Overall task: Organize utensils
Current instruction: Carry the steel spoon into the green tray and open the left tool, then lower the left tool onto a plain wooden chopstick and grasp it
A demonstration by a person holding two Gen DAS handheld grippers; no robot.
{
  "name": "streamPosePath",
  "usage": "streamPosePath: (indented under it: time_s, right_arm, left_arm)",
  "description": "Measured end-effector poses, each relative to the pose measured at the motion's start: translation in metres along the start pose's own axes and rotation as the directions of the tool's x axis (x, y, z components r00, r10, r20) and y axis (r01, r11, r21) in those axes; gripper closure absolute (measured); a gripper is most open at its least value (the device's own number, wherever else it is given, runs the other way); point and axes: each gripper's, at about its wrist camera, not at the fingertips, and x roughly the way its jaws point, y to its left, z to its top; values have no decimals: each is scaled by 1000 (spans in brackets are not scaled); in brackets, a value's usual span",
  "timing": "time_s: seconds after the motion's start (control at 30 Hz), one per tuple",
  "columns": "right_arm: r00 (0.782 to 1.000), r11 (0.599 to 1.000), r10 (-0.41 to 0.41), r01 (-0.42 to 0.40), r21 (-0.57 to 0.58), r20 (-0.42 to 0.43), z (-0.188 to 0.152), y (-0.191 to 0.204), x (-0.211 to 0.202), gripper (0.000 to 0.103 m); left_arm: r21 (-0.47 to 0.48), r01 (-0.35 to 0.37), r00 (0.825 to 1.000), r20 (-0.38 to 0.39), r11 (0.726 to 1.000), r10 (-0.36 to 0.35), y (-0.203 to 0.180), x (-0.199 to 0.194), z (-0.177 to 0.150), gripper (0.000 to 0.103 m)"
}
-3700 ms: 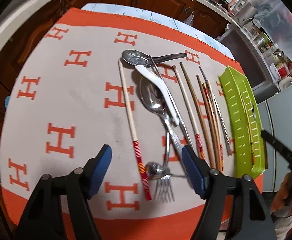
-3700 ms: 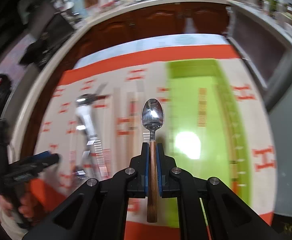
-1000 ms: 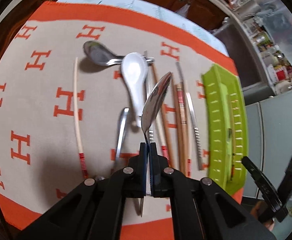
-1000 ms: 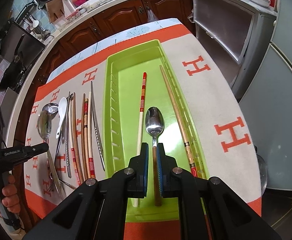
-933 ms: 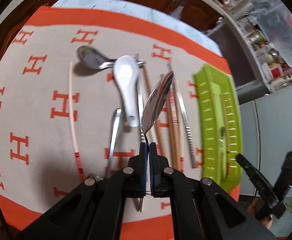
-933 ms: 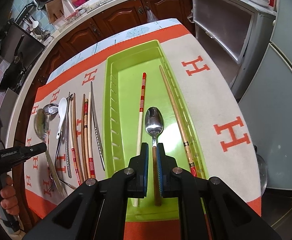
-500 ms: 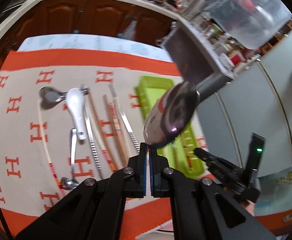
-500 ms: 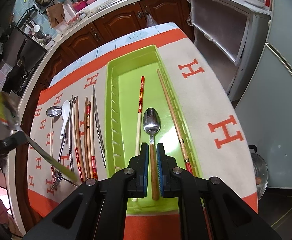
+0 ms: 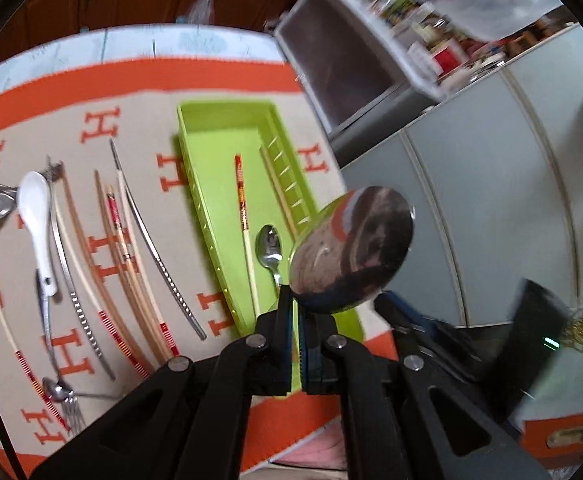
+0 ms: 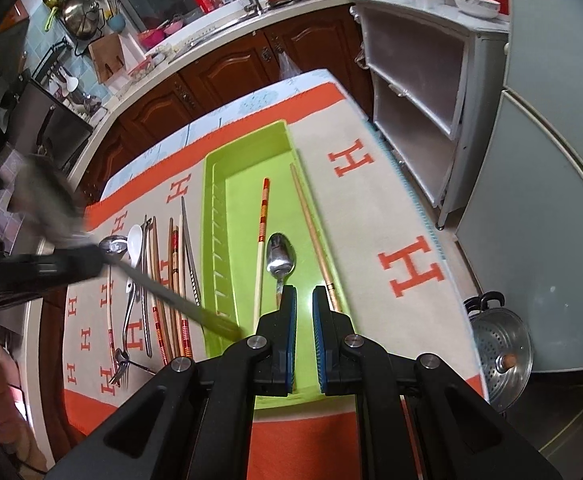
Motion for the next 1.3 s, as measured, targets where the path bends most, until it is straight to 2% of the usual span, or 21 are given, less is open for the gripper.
streamPosePath:
  time_s: [0.1,0.2,0.23,0.37,0.47,0.57,0.7,1.1,1.23,1.27,1.3]
  right_arm:
    - [1000,1000,-11,11,13,22,-1,-10,-11,95]
    - [999,999,-18,17,28,30,-1,-19,-16,95]
    - [999,999,-19,18,33,30,-1,-21,-17,95]
    - [999,998,-31,30,51,20,0,-28,-12,95]
    - [1000,998,-25,24,52,9,0,-30,-7,95]
    - [1000,999,-18,18,49,-1,3,-26,3,95]
    - [1000,999,-12,13,42,-17,2,-22,10,95]
    - [998,1000,4,-4,-4,-64,-8,6,33,95]
    - [999,1000,-7,6,-25,-36,-13,19,32,95]
    - [1000,1000,-2,1,-28,-28,-13,23,31,95]
    - [1000,999,8,-8,-31,-19,-14,26,29,95]
  left_arm:
    - [-11,-42,999,-34,999,41,1,23,10,103]
    - [4,-109,994,-28,994,110,-1,38,17,102]
    - [10,-122,992,-24,992,122,-2,41,19,100]
    - [17,-162,987,-11,987,162,-3,46,19,83]
    - [28,-201,980,3,979,201,-3,45,14,77]
    - [31,-219,976,15,975,219,1,40,7,75]
    - [44,-266,964,40,963,265,9,32,-7,59]
    - [14,-380,920,112,925,376,46,-1,-60,57]
    - [-10,-399,907,142,917,397,59,-17,-72,56]
    - [-21,-397,906,148,918,396,62,-22,-74,53]
    - [-39,-390,907,156,920,391,67,-28,-77,45]
